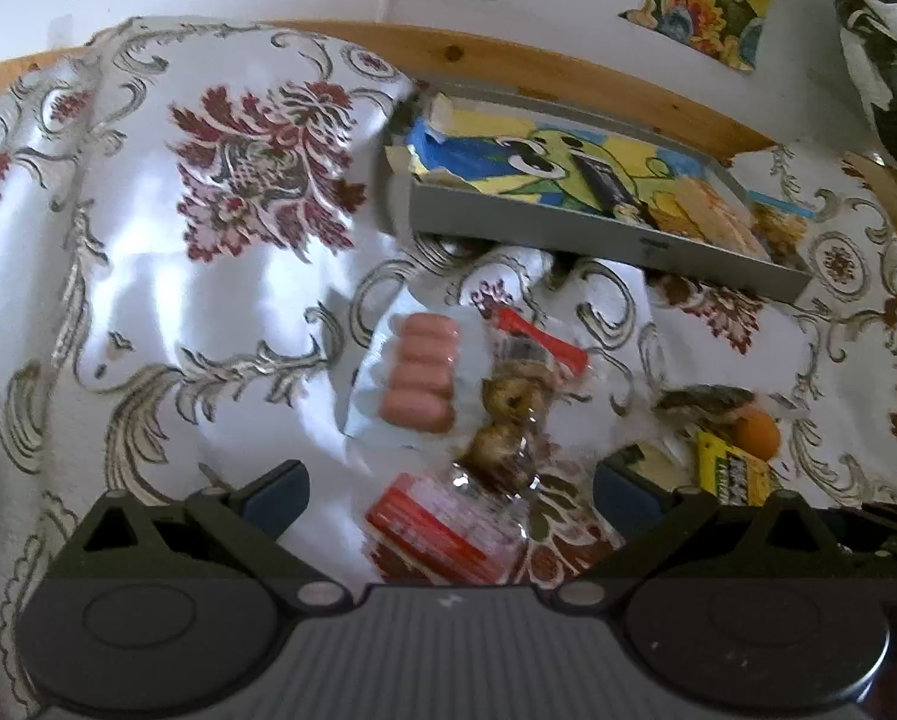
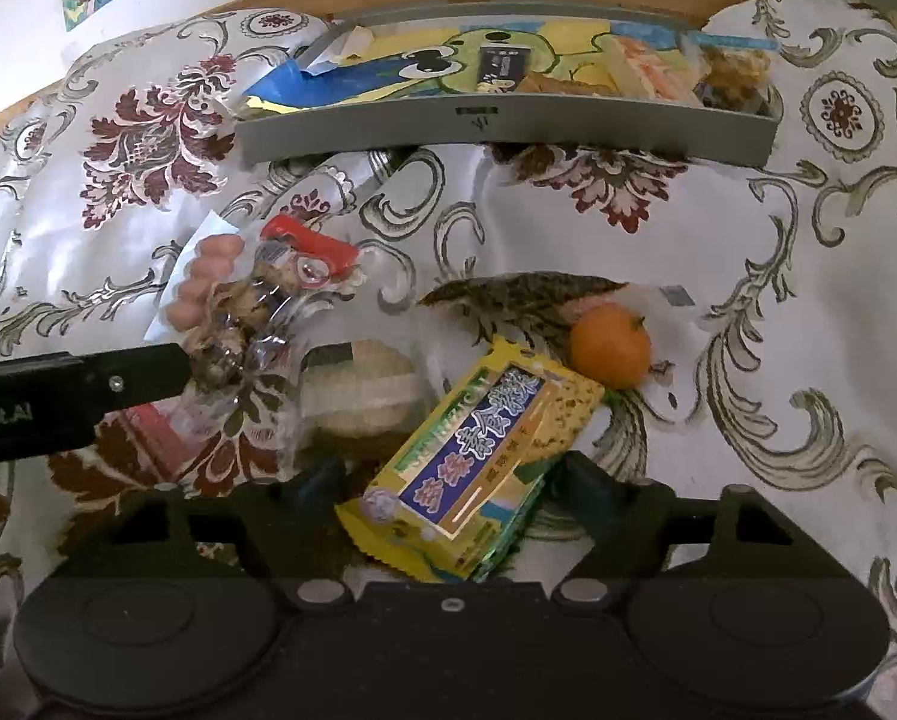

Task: Organize snacks
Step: 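Lower left tool onto cookie bag while right lowers onto yellow-green biscuit pack, then grasp clear cookie bag with left tool while right grasps yellow-green biscuit pack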

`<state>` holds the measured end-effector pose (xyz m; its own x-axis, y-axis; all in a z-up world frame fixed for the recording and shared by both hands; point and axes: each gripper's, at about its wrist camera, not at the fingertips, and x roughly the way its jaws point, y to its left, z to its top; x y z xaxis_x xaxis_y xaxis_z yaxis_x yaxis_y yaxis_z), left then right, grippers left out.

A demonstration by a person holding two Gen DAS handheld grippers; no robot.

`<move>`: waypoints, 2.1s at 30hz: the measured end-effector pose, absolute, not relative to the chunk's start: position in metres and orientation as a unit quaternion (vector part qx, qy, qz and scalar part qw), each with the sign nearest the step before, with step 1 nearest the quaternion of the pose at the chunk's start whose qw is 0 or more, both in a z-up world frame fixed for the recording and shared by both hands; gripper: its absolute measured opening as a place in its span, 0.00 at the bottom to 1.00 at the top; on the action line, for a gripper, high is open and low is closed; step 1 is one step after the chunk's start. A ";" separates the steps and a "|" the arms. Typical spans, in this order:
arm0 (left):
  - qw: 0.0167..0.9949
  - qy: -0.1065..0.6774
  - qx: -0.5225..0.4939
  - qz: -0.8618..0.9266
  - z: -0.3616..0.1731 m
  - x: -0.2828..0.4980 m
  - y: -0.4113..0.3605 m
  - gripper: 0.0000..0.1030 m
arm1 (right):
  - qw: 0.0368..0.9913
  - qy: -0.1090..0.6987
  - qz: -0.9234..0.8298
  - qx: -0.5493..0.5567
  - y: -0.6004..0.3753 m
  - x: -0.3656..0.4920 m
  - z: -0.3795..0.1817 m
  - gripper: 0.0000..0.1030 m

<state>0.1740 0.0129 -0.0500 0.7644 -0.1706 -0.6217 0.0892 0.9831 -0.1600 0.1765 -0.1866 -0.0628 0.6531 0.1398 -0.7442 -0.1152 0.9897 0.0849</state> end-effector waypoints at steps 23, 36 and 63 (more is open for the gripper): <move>0.937 0.333 -0.009 -0.109 -0.055 0.202 -0.013 0.77 | 0.911 0.404 0.081 -0.012 -0.191 0.167 -0.058 0.68; 0.917 0.376 0.034 -0.130 -0.056 0.227 -0.031 0.61 | 0.909 0.405 0.080 0.050 -0.201 0.180 -0.060 0.75; 0.895 0.437 -0.023 -0.086 -0.041 0.229 -0.015 0.40 | 0.892 0.431 0.099 0.092 -0.207 0.179 -0.051 0.72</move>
<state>0.2291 -0.0150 -0.0412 0.6030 -0.1734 -0.7787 0.1334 0.9843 -0.1159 0.1789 -0.2069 -0.0512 0.6082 0.2566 -0.7512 -0.0979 0.9633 0.2498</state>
